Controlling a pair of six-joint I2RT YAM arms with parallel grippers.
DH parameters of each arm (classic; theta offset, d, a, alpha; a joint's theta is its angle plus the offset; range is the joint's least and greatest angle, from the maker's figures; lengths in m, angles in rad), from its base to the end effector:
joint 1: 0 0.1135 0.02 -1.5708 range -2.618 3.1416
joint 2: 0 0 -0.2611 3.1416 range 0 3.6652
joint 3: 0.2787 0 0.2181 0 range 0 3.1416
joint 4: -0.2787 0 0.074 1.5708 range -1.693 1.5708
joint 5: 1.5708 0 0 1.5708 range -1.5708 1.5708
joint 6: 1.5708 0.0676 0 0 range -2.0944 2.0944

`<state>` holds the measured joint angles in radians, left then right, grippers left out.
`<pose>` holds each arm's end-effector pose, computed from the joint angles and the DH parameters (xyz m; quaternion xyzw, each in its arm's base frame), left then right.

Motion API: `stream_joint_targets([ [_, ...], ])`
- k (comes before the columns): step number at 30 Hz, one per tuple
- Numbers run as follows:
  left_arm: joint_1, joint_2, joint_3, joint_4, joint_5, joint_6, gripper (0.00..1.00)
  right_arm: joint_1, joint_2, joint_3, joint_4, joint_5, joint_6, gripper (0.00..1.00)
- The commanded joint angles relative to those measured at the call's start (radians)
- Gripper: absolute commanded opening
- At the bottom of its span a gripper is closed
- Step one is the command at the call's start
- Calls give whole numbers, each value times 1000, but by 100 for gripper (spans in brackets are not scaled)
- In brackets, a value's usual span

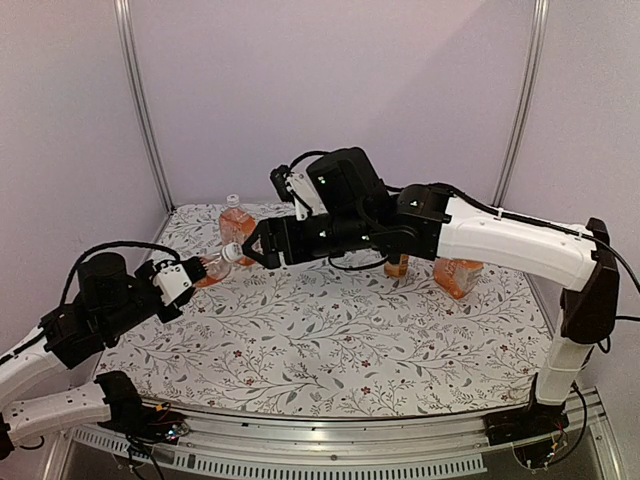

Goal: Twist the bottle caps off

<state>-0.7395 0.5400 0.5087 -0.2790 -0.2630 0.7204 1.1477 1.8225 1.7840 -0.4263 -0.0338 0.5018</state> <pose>0.1154 -0.0815 0.2586 0.4765 0.6484 0.1003 0.5852 0.1718 0.3870 0.3548 -0.2784 0.8040 0.3954 0.3459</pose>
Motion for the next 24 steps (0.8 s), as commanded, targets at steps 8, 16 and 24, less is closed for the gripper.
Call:
stream_joint_targets([
  [8, 49, -54, -91, 62, 47, 50, 15, -17, 195, 187, -15, -125, 112, 76],
  [16, 48, -63, -96, 95, 32, 155, 15, -23, 262, 210, 41, -204, 192, 68],
  [24, 48, -63, -92, 106, 37, 176, 15, -27, 273, 203, 74, -226, 222, 36],
])
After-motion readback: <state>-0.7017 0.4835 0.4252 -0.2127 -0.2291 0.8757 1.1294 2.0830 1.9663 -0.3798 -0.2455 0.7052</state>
